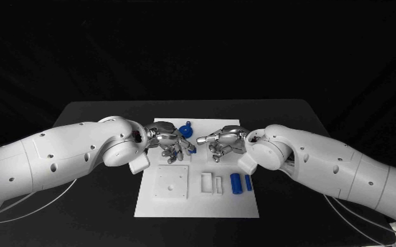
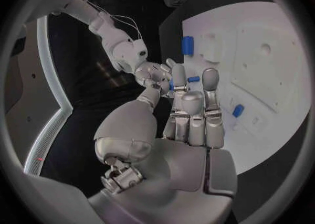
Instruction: Assemble the parts on the task board
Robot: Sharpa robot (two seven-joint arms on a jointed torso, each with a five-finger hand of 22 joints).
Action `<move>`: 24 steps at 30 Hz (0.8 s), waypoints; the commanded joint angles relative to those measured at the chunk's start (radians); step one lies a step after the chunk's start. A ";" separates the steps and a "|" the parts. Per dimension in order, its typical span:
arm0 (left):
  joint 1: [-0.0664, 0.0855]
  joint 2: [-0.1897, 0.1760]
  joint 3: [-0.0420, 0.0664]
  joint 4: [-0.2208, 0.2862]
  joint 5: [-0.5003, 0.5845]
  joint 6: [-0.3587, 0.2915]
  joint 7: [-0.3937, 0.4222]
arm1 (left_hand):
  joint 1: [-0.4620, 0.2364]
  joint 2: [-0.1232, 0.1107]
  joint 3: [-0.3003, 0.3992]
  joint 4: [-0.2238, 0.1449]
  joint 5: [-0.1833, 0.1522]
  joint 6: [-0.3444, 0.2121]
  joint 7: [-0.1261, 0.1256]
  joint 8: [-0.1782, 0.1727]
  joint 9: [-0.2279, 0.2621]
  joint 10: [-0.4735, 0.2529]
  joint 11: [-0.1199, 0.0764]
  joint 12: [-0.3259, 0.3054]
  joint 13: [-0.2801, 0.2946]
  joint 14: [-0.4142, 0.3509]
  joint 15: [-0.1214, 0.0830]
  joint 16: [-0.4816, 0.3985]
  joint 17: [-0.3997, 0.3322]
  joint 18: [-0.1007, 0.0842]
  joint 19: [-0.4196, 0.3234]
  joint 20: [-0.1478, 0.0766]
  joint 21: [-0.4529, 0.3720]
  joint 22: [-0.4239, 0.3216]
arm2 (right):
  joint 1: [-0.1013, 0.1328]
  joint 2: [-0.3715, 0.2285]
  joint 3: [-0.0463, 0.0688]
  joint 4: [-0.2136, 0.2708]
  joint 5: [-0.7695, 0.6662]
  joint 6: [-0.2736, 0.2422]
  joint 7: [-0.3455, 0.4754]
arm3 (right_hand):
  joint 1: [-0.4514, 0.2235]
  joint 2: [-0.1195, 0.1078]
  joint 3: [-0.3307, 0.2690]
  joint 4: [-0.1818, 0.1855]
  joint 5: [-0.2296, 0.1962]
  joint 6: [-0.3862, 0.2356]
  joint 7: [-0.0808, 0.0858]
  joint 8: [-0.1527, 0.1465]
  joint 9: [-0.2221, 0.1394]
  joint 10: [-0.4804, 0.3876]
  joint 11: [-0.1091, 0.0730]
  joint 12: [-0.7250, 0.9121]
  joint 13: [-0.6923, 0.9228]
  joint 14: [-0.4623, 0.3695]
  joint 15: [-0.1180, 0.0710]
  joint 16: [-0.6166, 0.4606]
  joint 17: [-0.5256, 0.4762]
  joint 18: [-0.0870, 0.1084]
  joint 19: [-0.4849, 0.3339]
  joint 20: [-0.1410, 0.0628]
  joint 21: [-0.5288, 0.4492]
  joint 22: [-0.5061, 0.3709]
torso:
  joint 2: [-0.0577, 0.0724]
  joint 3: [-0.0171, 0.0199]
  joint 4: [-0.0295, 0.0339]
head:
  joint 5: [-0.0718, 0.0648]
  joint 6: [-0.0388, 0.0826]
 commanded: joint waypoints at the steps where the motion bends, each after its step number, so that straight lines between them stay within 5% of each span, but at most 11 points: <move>1: 0.001 0.001 0.001 -0.001 0.006 -0.052 -0.079 | -0.012 -0.026 0.105 -0.051 -0.009 0.112 -0.094 -0.028 0.038 0.020 -0.006 -0.014 0.002 0.013 -0.002 -0.010 0.014 -0.009 0.010 -0.002 0.009 0.016 | -0.003 -0.007 0.000 0.004 -0.004 -0.093 0.048 | 0.006 -0.003 -0.007 0.004 0.018 -0.002 -0.001 -0.003 -0.001 -0.008 -0.001 0.006 -0.008 -0.008 0.001 0.004 -0.005 0.013 0.010 0.002 -0.006 0.001 | 0.000 0.0009 -0.0004 | 0.002 0.002; 9: 0.001 0.000 0.001 -0.005 -0.079 -0.065 -0.162 | -0.016 -0.045 0.136 -0.051 -0.007 0.148 -0.097 -0.095 0.092 0.046 -0.010 -0.038 0.008 0.035 -0.007 -0.027 0.044 -0.009 0.019 -0.007 0.015 0.015 | -0.005 -0.049 0.006 0.025 -0.023 -0.198 0.117 | 0.009 0.001 0.005 -0.007 0.072 0.034 -0.005 -0.002 0.000 0.001 -0.007 0.011 -0.022 0.000 -0.005 0.010 -0.014 0.013 0.022 -0.004 -0.008 0.003 | 0.000 0.0006 -0.0012 | 0.011 0.003; 18: 0.011 0.009 0.002 -0.024 -0.298 -0.058 -0.268 | -0.013 -0.054 0.139 -0.050 -0.001 0.171 -0.099 -0.136 0.113 0.064 -0.013 -0.053 0.009 0.056 -0.010 -0.040 0.067 -0.010 0.031 -0.011 0.012 0.014 | -0.005 -0.111 0.062 0.057 -0.085 -0.273 0.187 | -0.015 0.001 0.053 -0.044 0.101 0.079 -0.011 -0.002 0.001 0.008 -0.014 0.015 -0.038 0.009 -0.011 0.012 -0.025 0.009 0.034 -0.011 -0.015 0.012 | -0.002 0.0012 -0.0021 | 0.029 0.004; 24: 0.018 0.022 0.003 -0.044 -0.418 -0.059 -0.334 | -0.014 -0.059 0.143 -0.050 0.001 0.184 -0.101 -0.155 0.117 0.073 -0.015 -0.055 0.011 0.067 -0.012 -0.043 0.086 -0.013 0.040 -0.013 0.003 0.016 | -0.005 -0.134 0.087 0.064 -0.130 -0.301 0.214 | -0.020 0.002 0.070 -0.058 0.112 0.086 -0.011 0.000 0.002 0.011 -0.015 0.016 -0.043 0.012 -0.012 0.012 -0.027 0.009 0.038 -0.011 -0.018 0.016 | 0.000 0.0011 -0.0019 | 0.035 0.006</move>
